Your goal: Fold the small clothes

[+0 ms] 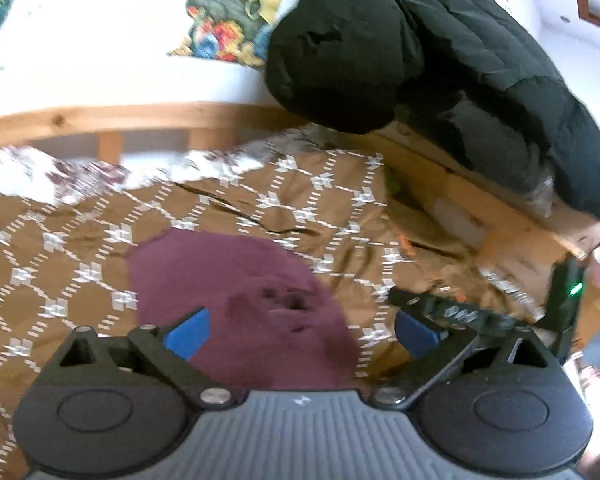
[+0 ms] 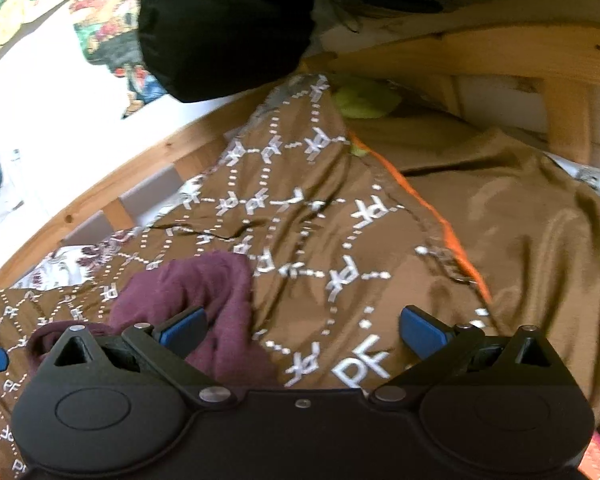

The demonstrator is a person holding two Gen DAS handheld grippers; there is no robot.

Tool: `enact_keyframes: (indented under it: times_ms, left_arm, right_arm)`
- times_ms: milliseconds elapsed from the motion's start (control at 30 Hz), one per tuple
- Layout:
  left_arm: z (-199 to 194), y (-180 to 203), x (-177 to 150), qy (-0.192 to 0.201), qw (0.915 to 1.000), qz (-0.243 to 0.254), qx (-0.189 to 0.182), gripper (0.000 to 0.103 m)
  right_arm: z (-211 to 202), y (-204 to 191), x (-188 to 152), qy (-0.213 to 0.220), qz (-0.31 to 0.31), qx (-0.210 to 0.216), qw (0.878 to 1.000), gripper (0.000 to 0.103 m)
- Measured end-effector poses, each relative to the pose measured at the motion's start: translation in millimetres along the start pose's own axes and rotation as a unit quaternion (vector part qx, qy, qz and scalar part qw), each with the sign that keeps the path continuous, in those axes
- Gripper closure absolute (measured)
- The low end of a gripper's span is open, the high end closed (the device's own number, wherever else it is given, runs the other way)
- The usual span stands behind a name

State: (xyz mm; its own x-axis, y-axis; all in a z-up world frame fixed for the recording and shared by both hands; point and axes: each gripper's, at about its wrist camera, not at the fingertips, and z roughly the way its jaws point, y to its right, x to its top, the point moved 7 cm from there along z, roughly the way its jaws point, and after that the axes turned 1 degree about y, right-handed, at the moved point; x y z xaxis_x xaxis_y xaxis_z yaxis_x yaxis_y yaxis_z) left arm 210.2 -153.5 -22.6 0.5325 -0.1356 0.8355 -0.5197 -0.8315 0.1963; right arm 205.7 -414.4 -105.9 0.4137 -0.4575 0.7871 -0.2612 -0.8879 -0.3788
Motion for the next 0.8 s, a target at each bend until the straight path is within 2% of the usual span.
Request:
enact_keyframes:
  times_ms: [133,267,433,500,667,733,800]
  left_arm:
    - [8,-19,-16,-0.01,0.9989,0.02,0.04,0.002]
    - [22,-26,-28,-0.011,0.9981,0.037,0.048,0.002]
    - [35,-24,-41,-0.005,0.9958,0.074,0.054,0.007]
    - [38,-24,-45,-0.002,0.995,0.082,0.056,0.01]
    - [40,-29,-49,0.015,0.9952,0.076,0.059,0.024]
    - [42,-31,-50,0.013,0.9957,0.074,0.055,0.045]
    - [43,-31,-49,0.013,0.9954,0.079,0.054,0.056]
  right_arm:
    - [2,-17,0,0.011,-0.012,0.038,0.999,0.001]
    - [6,-37,-3,0.012,-0.021,0.087,0.996,0.001]
    - [19,-50,-1,0.013,-0.002,0.141,0.99,0.001]
    - [28,-53,1,0.015,0.004,0.15,0.989,0.006]
    - [59,-65,1,0.003,-0.009,0.151,0.989,0.016]
    - [68,-71,-1,-0.001,-0.021,0.156,0.988,0.021]
    - [74,-76,-3,-0.009,-0.021,0.17,0.985,0.029]
